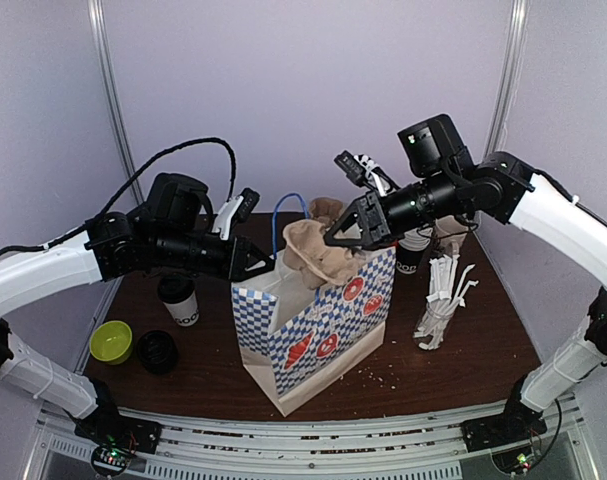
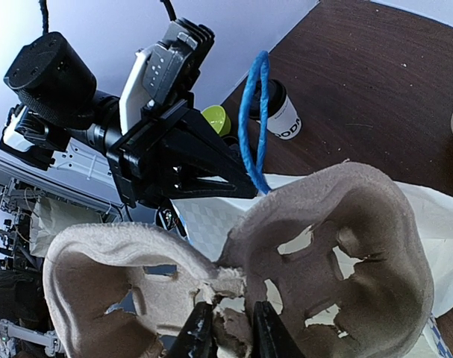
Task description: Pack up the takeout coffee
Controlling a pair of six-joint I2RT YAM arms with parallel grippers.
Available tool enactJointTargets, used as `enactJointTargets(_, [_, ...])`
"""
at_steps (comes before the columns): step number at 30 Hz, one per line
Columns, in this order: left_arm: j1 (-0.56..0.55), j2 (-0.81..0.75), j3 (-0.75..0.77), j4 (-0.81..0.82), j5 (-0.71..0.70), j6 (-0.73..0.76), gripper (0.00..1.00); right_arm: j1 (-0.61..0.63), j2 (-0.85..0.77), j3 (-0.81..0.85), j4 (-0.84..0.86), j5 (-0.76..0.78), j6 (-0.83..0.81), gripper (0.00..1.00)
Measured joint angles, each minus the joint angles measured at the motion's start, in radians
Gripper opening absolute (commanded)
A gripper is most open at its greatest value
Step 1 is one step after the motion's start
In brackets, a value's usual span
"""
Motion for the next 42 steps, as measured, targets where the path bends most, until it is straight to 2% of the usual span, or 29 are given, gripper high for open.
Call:
enactJointTargets(12, [0.0, -0.003, -0.003, 0.012, 0.004, 0.013, 0.0, 0.001, 0.0, 0.142, -0.01, 0.06, 0.015, 0.19])
enactJointTargets(35, [0.0, -0.047, -0.02, 0.021, 0.001, -0.012, 0.0, 0.082, 0.069, 0.141, -0.045, 0.188, 0.006, 0.18])
enactJointTargets(42, [0.0, -0.049, -0.027, 0.018, -0.005, -0.016, 0.0, 0.087, 0.087, 0.14, -0.113, 0.262, -0.022, 0.17])
